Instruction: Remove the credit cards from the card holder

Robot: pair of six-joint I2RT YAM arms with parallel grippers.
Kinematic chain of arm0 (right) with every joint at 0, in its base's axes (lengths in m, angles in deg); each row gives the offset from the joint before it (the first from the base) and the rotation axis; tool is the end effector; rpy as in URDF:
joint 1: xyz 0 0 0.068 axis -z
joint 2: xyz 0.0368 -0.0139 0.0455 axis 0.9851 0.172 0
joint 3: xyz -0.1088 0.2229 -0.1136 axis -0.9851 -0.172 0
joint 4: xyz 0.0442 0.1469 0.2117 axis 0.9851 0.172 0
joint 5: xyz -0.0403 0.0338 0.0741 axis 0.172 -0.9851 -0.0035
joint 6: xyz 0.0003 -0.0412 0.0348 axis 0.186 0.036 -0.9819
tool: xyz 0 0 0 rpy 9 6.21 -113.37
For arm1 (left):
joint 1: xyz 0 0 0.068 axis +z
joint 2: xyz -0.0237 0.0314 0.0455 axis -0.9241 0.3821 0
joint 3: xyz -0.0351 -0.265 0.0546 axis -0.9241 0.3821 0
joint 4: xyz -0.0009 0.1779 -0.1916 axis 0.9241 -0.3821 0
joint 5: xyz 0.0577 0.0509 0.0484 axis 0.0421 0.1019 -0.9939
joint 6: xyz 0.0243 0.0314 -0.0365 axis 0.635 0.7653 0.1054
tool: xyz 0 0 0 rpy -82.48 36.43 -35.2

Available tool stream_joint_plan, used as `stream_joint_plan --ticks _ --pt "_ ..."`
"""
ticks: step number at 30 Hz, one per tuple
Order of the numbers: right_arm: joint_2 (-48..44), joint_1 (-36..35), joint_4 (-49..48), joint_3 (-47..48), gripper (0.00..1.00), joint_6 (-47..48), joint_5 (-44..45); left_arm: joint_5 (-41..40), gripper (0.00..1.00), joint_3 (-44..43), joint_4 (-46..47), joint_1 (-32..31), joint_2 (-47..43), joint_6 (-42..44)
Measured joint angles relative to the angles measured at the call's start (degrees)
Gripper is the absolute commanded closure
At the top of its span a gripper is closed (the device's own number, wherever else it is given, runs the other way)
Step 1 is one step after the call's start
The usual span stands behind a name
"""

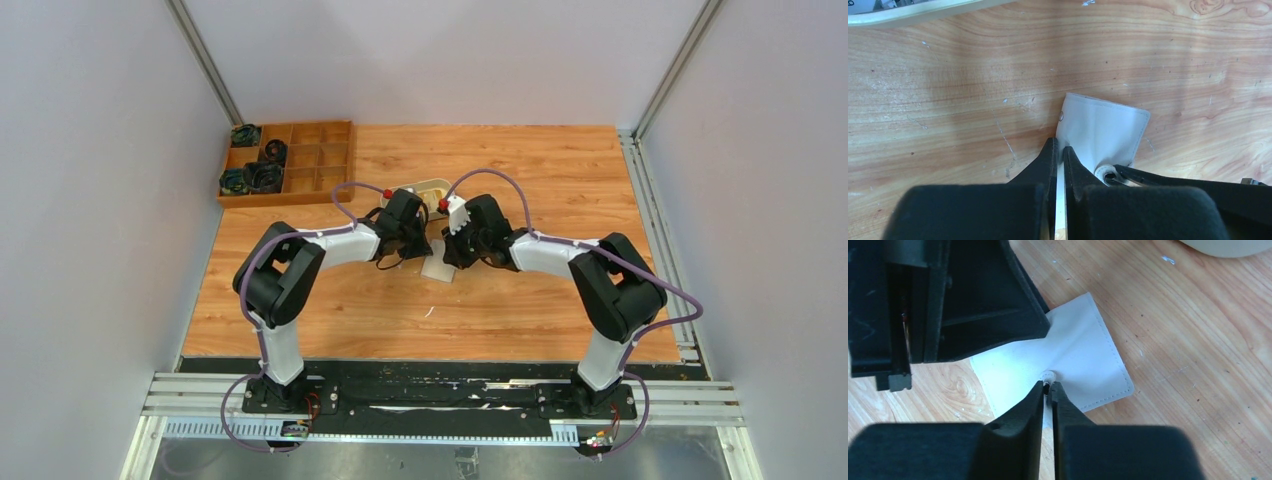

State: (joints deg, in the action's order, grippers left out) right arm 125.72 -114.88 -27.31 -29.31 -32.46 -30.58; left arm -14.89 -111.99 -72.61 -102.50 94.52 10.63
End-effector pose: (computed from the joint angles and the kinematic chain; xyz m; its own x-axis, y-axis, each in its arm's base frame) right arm 0.2933 0.2182 0.1732 -0.4877 -0.3645 -0.7933 -0.7664 0.6140 0.1891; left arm 0.3114 -0.2194 0.1507 -0.8559 -0.2572 -0.4486 -0.0100 0.8756 -0.4830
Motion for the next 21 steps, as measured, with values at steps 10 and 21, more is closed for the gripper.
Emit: stream_joint_plan --ticks 10,21 --pt "-0.15 0.37 0.59 0.00 1.00 0.13 -5.40 -0.42 1.00 -0.13 0.02 0.00 0.20 -0.07" --pt "-4.83 4.28 3.82 -1.97 1.00 -0.13 -14.86 -2.27 1.00 -0.13 0.04 -0.07 0.28 -0.26"
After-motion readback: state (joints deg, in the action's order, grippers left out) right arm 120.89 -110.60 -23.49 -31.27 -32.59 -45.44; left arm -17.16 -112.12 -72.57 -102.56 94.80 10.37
